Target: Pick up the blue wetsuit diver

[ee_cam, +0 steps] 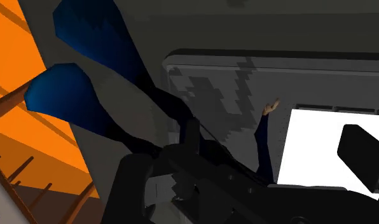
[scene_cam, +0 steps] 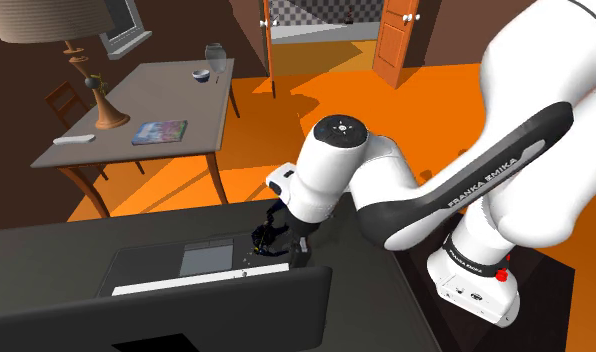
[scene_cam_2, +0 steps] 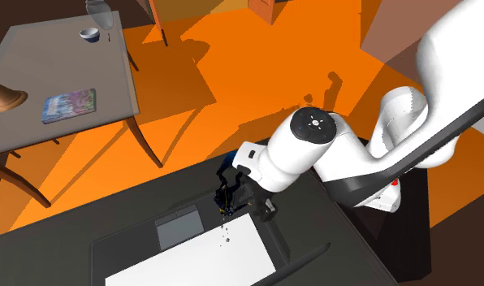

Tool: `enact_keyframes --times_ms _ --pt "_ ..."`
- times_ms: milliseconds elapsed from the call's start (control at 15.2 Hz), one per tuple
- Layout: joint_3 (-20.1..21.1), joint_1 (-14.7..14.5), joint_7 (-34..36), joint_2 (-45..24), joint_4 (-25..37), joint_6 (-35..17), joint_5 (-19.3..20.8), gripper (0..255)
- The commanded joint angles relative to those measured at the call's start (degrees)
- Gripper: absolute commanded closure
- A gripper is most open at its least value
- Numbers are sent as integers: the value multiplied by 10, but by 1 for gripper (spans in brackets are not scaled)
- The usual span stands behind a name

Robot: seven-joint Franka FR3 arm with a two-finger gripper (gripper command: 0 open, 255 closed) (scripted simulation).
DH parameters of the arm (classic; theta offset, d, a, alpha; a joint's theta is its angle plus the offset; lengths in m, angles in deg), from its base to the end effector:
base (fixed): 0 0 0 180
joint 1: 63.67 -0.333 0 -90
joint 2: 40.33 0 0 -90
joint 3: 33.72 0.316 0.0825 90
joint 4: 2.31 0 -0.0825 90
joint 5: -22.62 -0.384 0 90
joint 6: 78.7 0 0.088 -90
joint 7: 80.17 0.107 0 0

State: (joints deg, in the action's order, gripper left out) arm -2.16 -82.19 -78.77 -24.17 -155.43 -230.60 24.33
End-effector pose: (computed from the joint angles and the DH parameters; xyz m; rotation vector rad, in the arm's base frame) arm 0.2786 0.3233 0.3372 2.7736 1.2936 0.4111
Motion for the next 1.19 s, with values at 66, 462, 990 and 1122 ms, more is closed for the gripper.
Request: enact_keyframes --times_ms 66,462,990,1122 --pt "16 14 22 -25 -5 -30 24 0" --pt "35 39 56 -57 -11 -63 66 255" --pt "35 39 57 -58 -7 -60 66 255" --pt "29 31 45 -47 -10 -53 51 255"
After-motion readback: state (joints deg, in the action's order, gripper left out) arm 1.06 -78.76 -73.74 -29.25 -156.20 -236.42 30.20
